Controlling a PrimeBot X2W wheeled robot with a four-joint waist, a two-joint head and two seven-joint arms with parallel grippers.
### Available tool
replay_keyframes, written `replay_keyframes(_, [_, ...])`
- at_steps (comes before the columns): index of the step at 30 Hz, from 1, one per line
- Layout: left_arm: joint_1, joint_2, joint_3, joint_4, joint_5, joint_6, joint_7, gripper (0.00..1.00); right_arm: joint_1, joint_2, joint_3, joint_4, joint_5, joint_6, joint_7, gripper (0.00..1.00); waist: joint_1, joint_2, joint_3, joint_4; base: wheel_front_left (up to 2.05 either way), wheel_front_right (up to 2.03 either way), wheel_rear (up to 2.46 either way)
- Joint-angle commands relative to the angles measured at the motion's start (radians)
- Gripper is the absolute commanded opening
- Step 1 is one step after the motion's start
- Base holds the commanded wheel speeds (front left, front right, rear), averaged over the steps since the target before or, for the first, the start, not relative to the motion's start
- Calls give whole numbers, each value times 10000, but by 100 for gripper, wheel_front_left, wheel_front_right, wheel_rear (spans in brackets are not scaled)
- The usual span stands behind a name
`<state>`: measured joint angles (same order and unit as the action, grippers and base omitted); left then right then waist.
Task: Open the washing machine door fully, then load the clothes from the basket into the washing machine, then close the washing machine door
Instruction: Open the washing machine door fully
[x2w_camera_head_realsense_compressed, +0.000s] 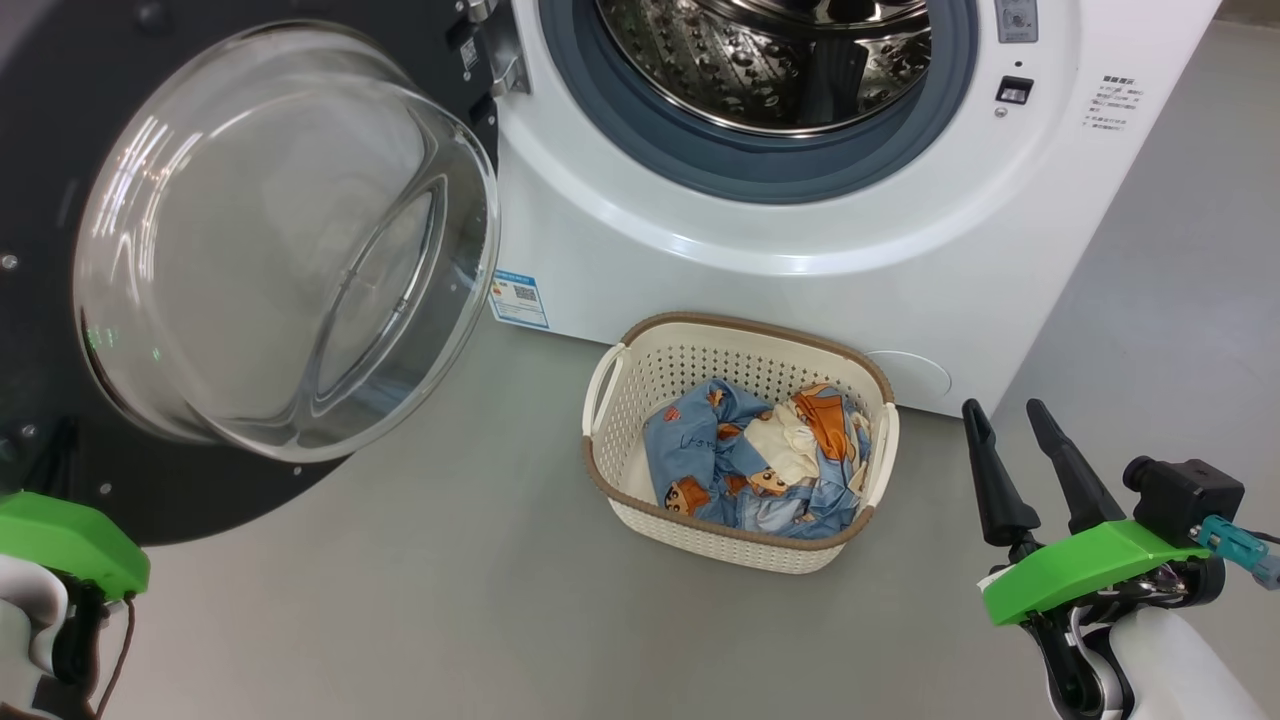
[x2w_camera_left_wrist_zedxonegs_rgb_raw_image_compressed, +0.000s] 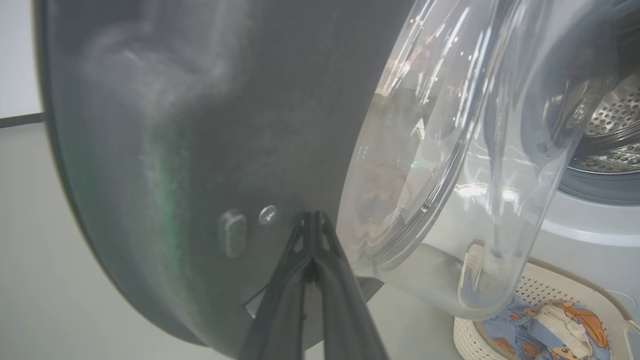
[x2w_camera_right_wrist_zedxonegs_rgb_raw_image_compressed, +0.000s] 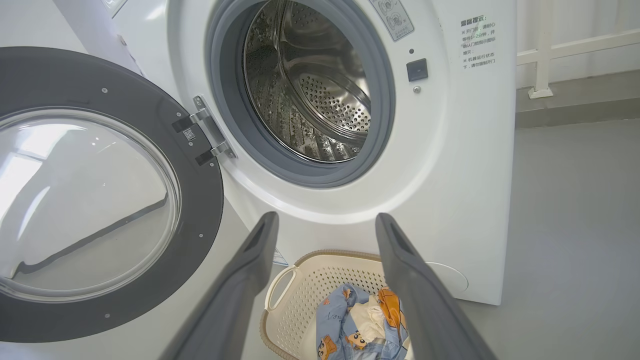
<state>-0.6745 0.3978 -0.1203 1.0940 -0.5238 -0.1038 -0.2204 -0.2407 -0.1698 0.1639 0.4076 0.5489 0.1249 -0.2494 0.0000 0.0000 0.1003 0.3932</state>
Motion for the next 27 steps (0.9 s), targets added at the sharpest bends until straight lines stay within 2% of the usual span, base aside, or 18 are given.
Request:
replay_keyframes(1, [-348, 674, 264, -114, -50, -38, -175, 0, -199, -94, 275, -211, 52, 58, -124, 100, 0, 0, -30, -45, 0, 0, 0])
replay_keyframes(12, [253, 423, 160, -765, -213, -202, -383, 0, -136, -117, 313, -261, 83, 58, -124, 100, 0, 0, -115, -154, 0, 0, 0])
replay_keyframes(13, [361, 385, 175, -908, -227, -207, -392, 5, -133, -117, 320, -267, 83, 58, -124, 100, 0, 0, -131, -177, 0, 0, 0])
replay_keyframes(15, [589, 287, 199, -1239, -234, -212, -403, 44, -112, -154, 327, -255, 34, 58, -124, 100, 0, 0, -157, -225, 0, 0, 0])
replay_keyframes(16, [709, 230, 211, -1407, -241, -213, -405, 77, -109, -164, 338, -270, 6, 58, -124, 100, 0, 0, -161, -259, 0, 0, 0])
replay_keyframes(17, [822, 179, 245, -1625, -247, -213, -407, 100, -117, -168, 340, -303, -18, 58, -124, 100, 0, 0, -163, -304, 0, 0, 0])
replay_keyframes(27, [2008, -301, 400, -3970, -17, 124, -412, 100, -151, -258, 436, -500, -264, 58, -124, 100, 0, 0, -295, -827, 0, 0, 0])
